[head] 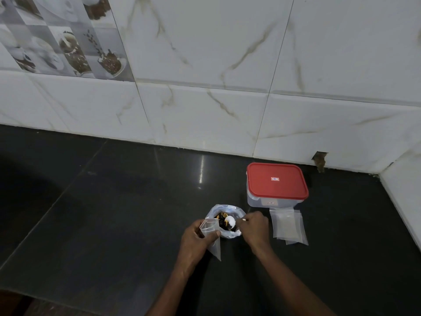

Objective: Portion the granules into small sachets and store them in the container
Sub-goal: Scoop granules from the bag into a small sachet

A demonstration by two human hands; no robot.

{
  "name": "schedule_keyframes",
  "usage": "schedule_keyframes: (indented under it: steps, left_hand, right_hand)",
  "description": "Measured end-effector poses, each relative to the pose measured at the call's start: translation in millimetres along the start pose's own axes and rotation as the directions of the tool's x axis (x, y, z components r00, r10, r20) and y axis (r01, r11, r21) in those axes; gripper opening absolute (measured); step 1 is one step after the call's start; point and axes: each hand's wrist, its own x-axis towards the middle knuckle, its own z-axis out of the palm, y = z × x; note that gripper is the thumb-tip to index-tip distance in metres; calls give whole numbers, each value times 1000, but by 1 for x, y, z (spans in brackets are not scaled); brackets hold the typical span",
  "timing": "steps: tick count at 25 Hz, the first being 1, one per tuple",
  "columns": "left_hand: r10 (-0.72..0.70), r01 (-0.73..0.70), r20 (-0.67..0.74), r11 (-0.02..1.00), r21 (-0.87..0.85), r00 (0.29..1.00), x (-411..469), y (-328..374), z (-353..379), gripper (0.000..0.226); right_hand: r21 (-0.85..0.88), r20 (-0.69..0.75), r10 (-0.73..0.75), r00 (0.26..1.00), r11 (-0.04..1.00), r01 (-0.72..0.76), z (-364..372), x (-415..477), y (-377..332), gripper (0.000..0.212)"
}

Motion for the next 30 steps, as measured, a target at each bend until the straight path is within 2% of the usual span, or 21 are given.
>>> schedule_keyframes:
  steps: [3,5,9,15,17,19,20,21,22,24,26,29,30]
  left_hand:
    - [-13,13,-1,1000,0,1000,-1,0,0,33]
    - [-12,12,2,1000,-7,1000,-2,-1,0,34]
    - [3,-3,-19,1000,9,1000,-3,-1,0,48]
    - [38,-31,-67,994,102,997,-5,3,3,42]
    - [47,-37,-77,992,123,996,-5,4,4,44]
    - [49,-37,-82,989,144,995,-4,2,5,46]
    - [52,-40,-78,988,150,996,-4,2,5,48]
    - [59,-47,-74,987,156,996,-3,0,5,52]
    - [61,-49,-70,986,162,996,-2,-1,5,55]
    - [62,-50,-68,985,167,996,-3,-3,7,56]
    - [60,-48,-74,986,157,995,-4,-2,8,47]
    - [64,-53,-73,989,141,995,-4,0,8,45]
    - [63,-54,-67,990,131,996,-4,2,8,45]
  right_hand:
    - [153,9,116,993,981,-115,-3,3,5,31]
    - [266,44,216,975,939,-220,-3,5,8,25]
    - [358,57,238,970,902,-242,-8,4,10,20]
    - [499,42,140,989,855,-142,-25,-11,-7,18]
    - [440,-26,29,999,898,-14,-26,-21,-14,20]
    - [328,-126,-171,977,923,204,-23,-37,-19,17]
    - [240,-194,-306,932,906,347,-19,-46,-20,15]
    - [107,-249,-453,856,866,489,-13,-53,-19,13]
    - [-57,-251,-589,768,801,595,-7,-59,-15,12]
    - [-363,-167,-789,591,606,708,7,-63,3,16]
    - [-486,-122,-875,469,465,740,13,-63,18,17]
    - [-518,-153,-912,380,402,755,12,-65,25,21]
    - [-513,-163,-911,379,406,756,12,-65,24,21]
